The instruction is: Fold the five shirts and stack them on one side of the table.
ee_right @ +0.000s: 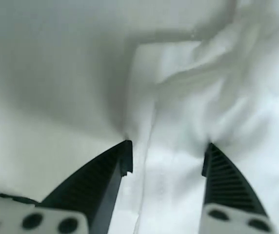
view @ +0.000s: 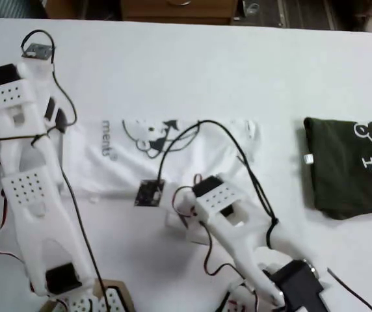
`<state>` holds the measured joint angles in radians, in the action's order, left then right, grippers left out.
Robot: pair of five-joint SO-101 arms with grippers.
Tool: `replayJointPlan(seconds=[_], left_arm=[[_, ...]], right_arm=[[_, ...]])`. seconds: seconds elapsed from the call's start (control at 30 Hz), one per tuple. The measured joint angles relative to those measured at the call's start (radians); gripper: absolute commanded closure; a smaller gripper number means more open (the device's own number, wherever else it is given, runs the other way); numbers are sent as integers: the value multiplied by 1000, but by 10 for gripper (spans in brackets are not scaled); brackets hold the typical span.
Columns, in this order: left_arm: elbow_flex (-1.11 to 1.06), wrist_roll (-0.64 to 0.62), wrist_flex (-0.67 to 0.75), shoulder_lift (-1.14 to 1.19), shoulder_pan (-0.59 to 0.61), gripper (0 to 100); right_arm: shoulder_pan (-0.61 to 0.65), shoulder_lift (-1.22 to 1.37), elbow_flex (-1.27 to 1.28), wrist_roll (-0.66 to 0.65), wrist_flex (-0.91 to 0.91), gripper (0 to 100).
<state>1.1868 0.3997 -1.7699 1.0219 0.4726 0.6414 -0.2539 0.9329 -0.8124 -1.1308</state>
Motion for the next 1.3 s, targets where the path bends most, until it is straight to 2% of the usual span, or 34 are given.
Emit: replayJointPlan(seconds=[0.2,0.33,0.47,0.8,0.9,1.1,1.3], left_arm=[[0,0,0,0,0,786],[0,0,0,0,0,786],[0,0,0,0,0,786],[0,3,0,0,0,786],[0,26,0,0,0,786],[0,28,0,0,0,786],[46,28,0,0,9,786]], right_arm=[[28,-104,2,3,-94,758],[71,-114,34,0,-89,756],[77,-112,71,0,-55,694],[78,29,68,5,46,700],[78,52,54,5,46,740],[57,60,11,5,68,896],[18,68,-5,5,114,871]])
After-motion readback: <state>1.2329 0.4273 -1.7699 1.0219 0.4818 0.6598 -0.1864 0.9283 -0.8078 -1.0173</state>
